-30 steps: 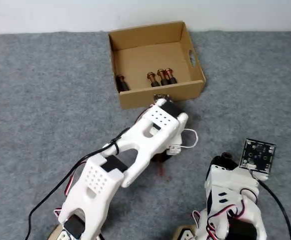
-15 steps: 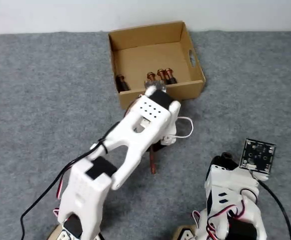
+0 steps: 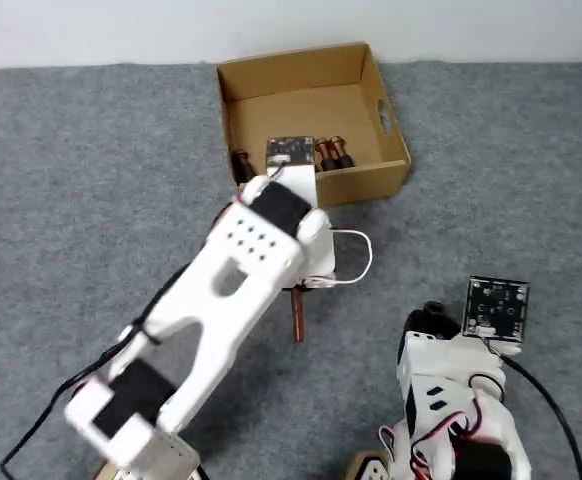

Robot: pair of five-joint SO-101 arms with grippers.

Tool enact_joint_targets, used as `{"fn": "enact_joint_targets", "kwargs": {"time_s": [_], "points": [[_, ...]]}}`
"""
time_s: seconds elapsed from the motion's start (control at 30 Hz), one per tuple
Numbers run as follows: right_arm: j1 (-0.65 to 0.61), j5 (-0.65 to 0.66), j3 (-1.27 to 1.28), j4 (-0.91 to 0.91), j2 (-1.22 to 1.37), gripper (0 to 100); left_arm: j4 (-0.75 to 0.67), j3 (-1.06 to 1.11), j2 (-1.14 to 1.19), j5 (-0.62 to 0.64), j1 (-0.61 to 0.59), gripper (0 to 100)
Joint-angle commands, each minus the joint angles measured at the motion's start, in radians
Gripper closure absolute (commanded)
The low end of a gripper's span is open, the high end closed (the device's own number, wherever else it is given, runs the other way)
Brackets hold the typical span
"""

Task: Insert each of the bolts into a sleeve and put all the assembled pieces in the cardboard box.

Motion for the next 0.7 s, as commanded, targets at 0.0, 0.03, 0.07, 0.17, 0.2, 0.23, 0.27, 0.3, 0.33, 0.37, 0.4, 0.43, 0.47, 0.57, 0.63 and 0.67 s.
{"fn": "enact_joint_targets", "kwargs": {"time_s": [0.0,0.03,0.07,0.17,0.2,0.23,0.27,0.3,0.33,0.37,0.4,0.43,0.47,0.57,0.63,0.67], "points": [[-0.058,-0.011,-0.026,-0.021,-0.004,99.0,-0.087,0.088,-0.176,-0.012,-0.006,100],[-0.081,-0.011,-0.026,-0.021,-0.004,99.0,-0.106,0.125,-0.215,-0.012,-0.006,100],[-0.101,-0.011,-0.026,-0.021,-0.004,99.0,-0.126,0.162,-0.253,-0.012,-0.006,100],[-0.160,-0.011,-0.021,-0.028,-0.004,99.0,-0.181,0.269,-0.377,-0.017,-0.006,100],[-0.179,-0.012,-0.020,-0.030,-0.004,99.0,-0.203,0.306,-0.420,-0.028,-0.006,100],[-0.200,-0.012,-0.020,-0.030,-0.004,99.0,-0.221,0.343,-0.462,-0.035,-0.006,100],[-0.226,-0.012,-0.020,-0.031,-0.002,99.0,-0.239,0.377,-0.506,-0.040,-0.006,100],[-0.254,-0.012,-0.020,-0.036,-0.002,99.0,-0.256,0.412,-0.549,-0.044,-0.006,100],[-0.282,-0.012,-0.018,-0.042,-0.002,99.0,-0.273,0.444,-0.591,-0.054,-0.008,100],[-0.308,-0.012,-0.018,-0.048,-0.002,99.0,-0.290,0.476,-0.634,-0.063,-0.008,100],[-0.335,-0.012,-0.014,-0.058,-0.002,99.0,-0.307,0.510,-0.675,-0.071,-0.008,100],[-0.360,-0.011,-0.005,-0.070,-0.002,99.0,-0.321,0.538,-0.717,-0.077,-0.008,100],[-0.384,-0.011,0.003,-0.077,-0.002,99.0,-0.333,0.565,-0.755,-0.083,-0.008,100],[-0.476,-0.009,0.017,-0.088,-0.002,99.0,-0.356,0.638,-0.875,-0.083,-0.008,100],[-0.544,-0.009,0.017,-0.090,-0.002,99.0,-0.370,0.688,-0.959,-0.095,-0.023,100],[-0.578,-0.009,0.017,-0.094,-0.002,99.0,-0.391,0.720,-1.000,-0.095,-0.037,100]]}}
